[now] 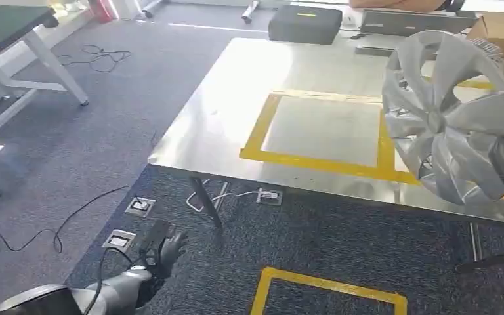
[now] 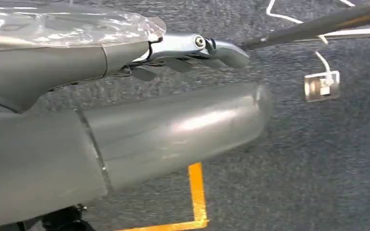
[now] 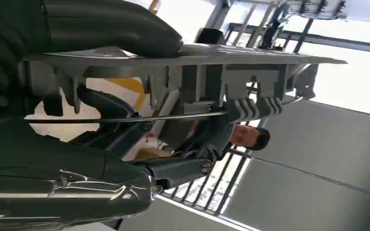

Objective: Take the parts from the cabinet and place them on the table.

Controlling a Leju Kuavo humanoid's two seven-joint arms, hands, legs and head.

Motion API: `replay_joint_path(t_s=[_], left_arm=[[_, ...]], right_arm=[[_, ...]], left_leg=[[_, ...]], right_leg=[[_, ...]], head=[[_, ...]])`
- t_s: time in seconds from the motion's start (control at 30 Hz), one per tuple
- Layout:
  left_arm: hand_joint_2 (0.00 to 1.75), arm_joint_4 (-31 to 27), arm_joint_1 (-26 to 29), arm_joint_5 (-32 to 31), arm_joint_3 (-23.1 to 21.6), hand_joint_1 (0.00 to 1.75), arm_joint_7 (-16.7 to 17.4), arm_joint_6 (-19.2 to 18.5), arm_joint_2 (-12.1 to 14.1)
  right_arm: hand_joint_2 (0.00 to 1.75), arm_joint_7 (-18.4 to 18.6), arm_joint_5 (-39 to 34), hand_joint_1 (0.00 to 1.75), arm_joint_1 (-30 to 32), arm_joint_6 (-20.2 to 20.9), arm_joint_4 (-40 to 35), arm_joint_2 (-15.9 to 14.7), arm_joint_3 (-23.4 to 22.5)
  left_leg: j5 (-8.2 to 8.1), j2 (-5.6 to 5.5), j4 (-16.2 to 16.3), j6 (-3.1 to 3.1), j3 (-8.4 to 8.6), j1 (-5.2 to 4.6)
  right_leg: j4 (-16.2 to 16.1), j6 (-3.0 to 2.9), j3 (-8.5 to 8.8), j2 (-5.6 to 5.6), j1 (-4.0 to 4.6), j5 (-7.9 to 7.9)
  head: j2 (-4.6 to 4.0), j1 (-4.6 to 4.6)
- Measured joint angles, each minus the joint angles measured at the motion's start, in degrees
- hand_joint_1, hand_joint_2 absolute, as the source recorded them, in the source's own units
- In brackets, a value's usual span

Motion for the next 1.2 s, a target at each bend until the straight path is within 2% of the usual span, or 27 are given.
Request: replay_joint_path(t_s=[0.03, 0.07, 0.1, 0.13, 0.17, 0.2, 0.23, 0.27, 0.3, 0.37, 0.4, 0.43, 0.5, 0.57, 0.63, 0.7, 0.77, 0.8, 0.87, 0.9, 0.93, 0.97, 1.0, 1.07, 1.1, 1.13, 1.2], left_arm=[[0.00, 0.00, 0.00, 0.04, 0.00, 0.00, -0.02, 0.00, 0.00], [0.00, 0.02, -0.04, 0.15, 0.00, 0.00, -0.11, 0.00, 0.24], [0.00, 0.04, -0.07, 0.22, 0.00, 0.00, -0.22, 0.00, 0.20], [0.00, 0.04, 0.00, 0.22, 0.00, 0.00, -0.28, 0.00, 0.31], [0.00, 0.02, 0.04, 0.22, 0.00, 0.00, -0.33, 0.00, 0.31], [0.00, 0.02, 0.02, 0.22, 0.00, 0.00, -0.35, 0.00, 0.28], [0.00, 0.02, -0.05, 0.22, 0.00, 0.00, -0.37, 0.00, 0.22], [0.00, 0.02, -0.20, 0.20, 0.00, 0.00, -0.50, 0.00, 0.15], [0.00, 0.02, -0.21, 0.20, 0.00, 0.00, -0.50, 0.00, 0.13], [0.00, 0.04, 0.10, 0.20, 0.00, 0.00, -0.50, 0.00, 0.15], [0.00, 0.04, 0.20, 0.20, 0.00, 0.00, -0.50, 0.00, 0.15], [0.00, 0.04, 0.22, 0.20, 0.00, 0.00, -0.48, 0.00, 0.15], [0.00, 0.04, 0.18, 0.20, 0.00, 0.00, -0.50, 0.00, 0.18], [0.00, 0.04, 0.15, 0.20, 0.00, 0.00, -0.50, 0.02, 0.57], [0.00, 0.02, 0.03, 0.22, 0.00, 0.00, -0.50, 0.07, 0.85], [0.00, 0.02, 0.00, 0.26, 0.00, 0.00, -0.52, 0.24, 0.85], [0.00, 0.04, -0.10, 0.26, 0.00, 0.00, -0.52, 0.24, 0.63], [0.00, 0.04, -0.18, 0.26, 0.00, 0.00, -0.54, 0.26, 0.59], [0.00, 0.04, -0.11, 0.26, 0.00, 0.00, -0.52, 0.26, 0.39], [0.00, 0.04, 0.06, 0.26, 0.00, 0.00, -0.54, 0.26, 0.37], [0.00, 0.04, 0.21, 0.26, 0.00, 0.00, -0.52, 0.26, 0.28], [0.00, 0.04, 0.28, 0.26, 0.00, 0.00, -0.52, 0.26, 0.20], [0.00, 0.04, 0.31, 0.26, 0.00, 0.00, -0.52, 0.26, 0.13], [0.00, 0.04, 0.36, 0.26, 0.00, 0.00, -0.52, 0.26, 0.09], [0.00, 0.04, 0.29, 0.26, 0.00, 0.00, -0.50, 0.26, 0.09], [0.00, 0.04, 0.13, 0.26, 0.00, 0.00, -0.57, 0.26, 0.20], [0.00, 0.04, 0.19, 0.28, 0.00, 0.00, -0.57, 0.26, 0.20]], right_arm=[[1.75, -0.13, -0.07, 1.75, 0.02, 0.00, 0.09, -0.02, -0.07], [1.75, -0.40, -0.24, 1.75, 0.17, 0.00, 0.37, -0.02, -0.17], [1.75, -0.59, -0.46, 1.75, 0.02, -0.04, 0.42, -0.02, -0.22], [1.75, -0.79, -0.63, 1.75, 0.18, -0.04, 0.42, -0.02, -0.37], [1.75, -0.92, -0.68, 1.75, 0.09, 0.00, 0.42, -0.02, -0.42], [1.75, -1.03, -0.74, 1.75, -0.03, 0.15, 0.39, -0.02, -0.48], [1.75, -1.05, -0.81, 1.75, -0.14, 0.22, 0.35, -0.02, -0.53], [1.75, -1.05, -0.83, 1.75, -0.19, 0.22, 0.37, -0.02, -0.66], [1.75, -1.09, -0.83, 1.75, -0.25, 0.20, 0.37, -0.11, -0.79], [1.75, -1.14, -0.83, 1.75, -0.33, 0.20, 0.37, -0.11, -0.79], [1.75, -1.14, -0.83, 1.75, -0.31, 0.24, 0.37, -0.11, -0.77], [1.75, -1.12, -0.83, 1.75, -0.30, 0.28, 0.37, -0.13, -0.74], [1.75, -1.05, -0.83, 1.75, -0.33, 0.28, 0.37, -0.11, -0.74], [1.75, -1.05, -0.81, 1.75, -0.47, 0.20, 0.37, -0.13, -0.77], [1.75, -1.16, -0.68, 1.75, -0.49, 0.02, 0.33, -0.13, -0.79], [1.75, -1.16, -0.46, 1.75, -0.50, -0.11, 0.24, -0.13, -0.79], [1.75, -1.20, -0.28, 1.75, -0.87, -0.20, 0.20, -0.39, -0.90], [1.75, -1.25, -0.24, 1.75, -1.25, -0.28, 0.11, -0.42, -0.85], [1.75, -1.33, -0.22, 1.75, -1.17, -0.37, -0.13, -0.52, -0.90], [1.75, -1.31, -0.20, 1.75, -1.00, -0.41, -0.13, -0.52, -0.92], [1.75, -1.31, -0.09, 1.75, -0.91, -0.42, -0.13, -0.52, -0.92], [1.75, -1.25, -0.04, 1.75, -0.89, -0.44, -0.13, -0.52, -0.92], [1.75, -1.25, -0.02, 1.75, -0.91, -0.46, -0.13, -0.52, -0.94], [1.75, -1.20, 0.13, 1.75, -0.87, -0.50, -0.15, -0.55, -1.01], [1.75, -1.32, 0.11, 1.75, -0.87, -0.70, -0.17, -0.57, -1.05], [1.75, -1.25, 0.11, 1.75, -0.85, -0.74, -0.22, -0.57, -1.05], [1.75, -1.25, 0.11, 1.75, -0.85, -0.74, -0.35, -0.59, -1.07]], left_leg=[[-0.72, -0.07, 0.46, -0.40, 0.50, 0.27], [-1.28, -0.18, 1.04, -0.94, 0.64, 0.12], [-1.52, -0.31, 1.32, -1.32, 0.06, 0.21], [-1.69, -0.30, 1.61, -1.63, -0.21, 0.15], [-1.89, -0.37, 1.66, -2.01, -0.04, 0.23], [-1.95, -0.38, 1.72, -2.15, 0.02, 0.34], [-1.81, -0.11, 3.50, -2.36, -1.00, 0.45], [-1.32, 0.33, 7.45, -2.59, -3.39, 0.47], [-2.17, 0.49, 12.36, -2.79, -6.69, 0.45], [-5.76, 0.49, 20.60, -2.92, -12.89, 0.43], [-6.70, 0.49, 22.19, -2.74, -14.88, 0.38], [-6.22, 0.49, 21.26, -2.47, -15.38, 0.26], [-1.22, 0.47, 12.86, -1.16, -12.89, -0.50], [6.06, 0.37, 2.00, 1.10, -8.63, -1.92], [5.03, 0.13, 0.72, 1.10, -7.72, -2.17], [4.59, 0.41, 0.02, 1.38, -6.77, -1.98], [4.25, 0.36, -0.65, 1.24, -4.98, -1.56], [3.86, 0.38, -0.60, 1.59, -4.58, -1.53], [3.04, 0.38, -0.57, 1.68, -3.74, -1.53], [2.56, 0.38, -0.51, 1.64, -3.27, -1.49], [2.04, 0.34, -0.40, 1.53, -2.71, -1.40], [1.42, 0.27, -0.20, 1.38, -2.03, -1.30], [0.75, 0.20, 0.07, 1.14, -1.31, -1.20], [-0.63, 0.14, 0.63, 0.50, -0.50, -1.14], [-1.03, 0.10, 1.52, 0.16, -0.32, -1.22], [-1.26, 0.08, 1.45, -0.14, -0.79, -1.21], [-1.57, 0.07, 1.68, -0.74, -0.62, -1.33]], right_leg=[[-5.04, 0.58, 1.34, -0.06, -0.58, 4.04], [-6.96, 0.98, 1.50, 0.14, -0.59, 4.45], [-7.42, -0.66, 1.93, 0.26, -0.09, 2.98], [-6.95, -1.67, 2.17, 0.53, -0.03, 4.13], [-6.73, -2.19, 2.01, 0.44, 0.19, 3.86], [-6.83, -2.32, 2.36, 0.52, 0.15, 3.83], [-7.16, -2.61, 3.06, 0.56, 0.01, 3.72], [-7.31, -2.90, 3.45, 0.44, 0.02, 3.52], [-7.37, -3.27, 3.71, 0.42, 0.15, 3.24], [-7.37, -3.77, 4.35, 0.50, 0.44, 2.50], [-7.38, -3.91, 4.84, 0.61, 0.61, 2.07], [-7.41, -3.98, 5.43, 0.71, 0.76, 1.62], [-7.50, -4.00, 6.71, 0.87, 1.05, 0.65], [-7.63, -3.94, 7.74, 1.09, 1.05, -0.28], [-8.27, -3.39, 8.19, 1.43, 1.32, -1.00], [-7.98, -3.08, 9.30, 1.30, 1.39, -0.63], [-5.54, -2.74, 8.42, 0.70, 1.56, -2.17], [-1.41, -2.68, 6.48, 0.41, 1.55, -3.50], [7.68, -2.33, 1.18, 0.37, 1.38, -7.17], [10.04, -2.10, -0.68, 0.35, 1.34, -8.70], [10.07, -1.90, -1.51, 0.31, 1.23, -8.90], [7.79, -1.67, -1.33, 0.19, 1.10, -7.61], [3.64, -1.43, -0.28, 0.09, 0.91, -4.53], [-6.13, -0.92, 1.94, -0.07, 0.25, 4.51], [-7.19, -1.25, 1.79, -0.08, 0.68, 2.86], [-6.87, -2.36, 2.81, 0.25, 0.81, 2.98], [-6.96, -3.23, 2.61, 0.31, 0.95, 3.23]], head=[[0.00, 0.07], [0.00, 0.11], [0.00, 0.28], [0.00, -0.34], [0.00, -0.26], [0.00, -0.44], [0.00, -0.48], [0.00, -0.90], [0.00, -0.99], [0.02, -1.18], [0.02, -1.31], [0.02, -1.42], [0.02, -1.42], [0.02, -1.38], [0.02, -1.53], [0.02, -1.75], [0.02, -1.59], [0.02, -1.46], [0.02, -1.53], [0.02, -1.60], [0.02, -1.55], [0.02, -1.57], [0.02, -1.53], [0.02, -1.40], [0.02, -1.34], [0.02, -1.37], [0.02, -1.62]])
